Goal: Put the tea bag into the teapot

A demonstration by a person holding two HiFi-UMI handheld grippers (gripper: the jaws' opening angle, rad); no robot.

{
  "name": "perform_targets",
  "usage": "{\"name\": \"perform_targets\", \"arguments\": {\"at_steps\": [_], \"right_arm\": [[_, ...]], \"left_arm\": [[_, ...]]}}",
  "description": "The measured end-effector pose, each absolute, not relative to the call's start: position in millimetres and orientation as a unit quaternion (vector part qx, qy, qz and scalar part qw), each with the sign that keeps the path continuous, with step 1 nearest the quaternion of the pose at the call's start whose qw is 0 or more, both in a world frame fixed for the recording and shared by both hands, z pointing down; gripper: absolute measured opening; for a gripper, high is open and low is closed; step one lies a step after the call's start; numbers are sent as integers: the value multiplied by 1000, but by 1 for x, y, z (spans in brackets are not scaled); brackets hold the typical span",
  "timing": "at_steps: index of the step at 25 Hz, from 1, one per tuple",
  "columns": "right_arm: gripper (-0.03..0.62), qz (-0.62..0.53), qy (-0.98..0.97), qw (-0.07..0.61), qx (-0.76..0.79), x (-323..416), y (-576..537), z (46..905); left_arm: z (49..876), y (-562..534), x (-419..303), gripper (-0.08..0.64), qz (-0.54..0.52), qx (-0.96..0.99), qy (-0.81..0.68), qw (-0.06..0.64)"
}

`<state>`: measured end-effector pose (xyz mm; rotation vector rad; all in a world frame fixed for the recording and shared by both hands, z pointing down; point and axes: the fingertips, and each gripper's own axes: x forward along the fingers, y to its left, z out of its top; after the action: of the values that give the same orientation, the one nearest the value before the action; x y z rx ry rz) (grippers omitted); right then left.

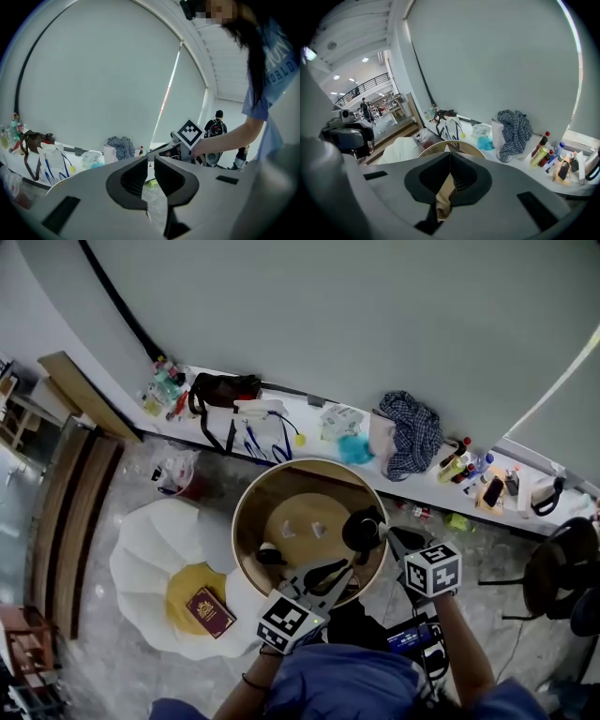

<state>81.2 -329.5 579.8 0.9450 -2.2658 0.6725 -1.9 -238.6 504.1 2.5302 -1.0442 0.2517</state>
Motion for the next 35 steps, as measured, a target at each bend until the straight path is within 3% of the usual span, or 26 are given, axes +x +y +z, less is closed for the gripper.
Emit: {"name": "perform_targets", "arguments": {"at_steps": [20, 35], "right_arm": [[17, 265, -819, 441, 252, 75, -374, 745], [22, 296, -803, 454, 249, 79, -371, 769]], "left_arm": [[531, -290, -4, 37, 98, 872, -420, 229], [540, -292, -11, 37, 112, 874, -410, 234]]}}
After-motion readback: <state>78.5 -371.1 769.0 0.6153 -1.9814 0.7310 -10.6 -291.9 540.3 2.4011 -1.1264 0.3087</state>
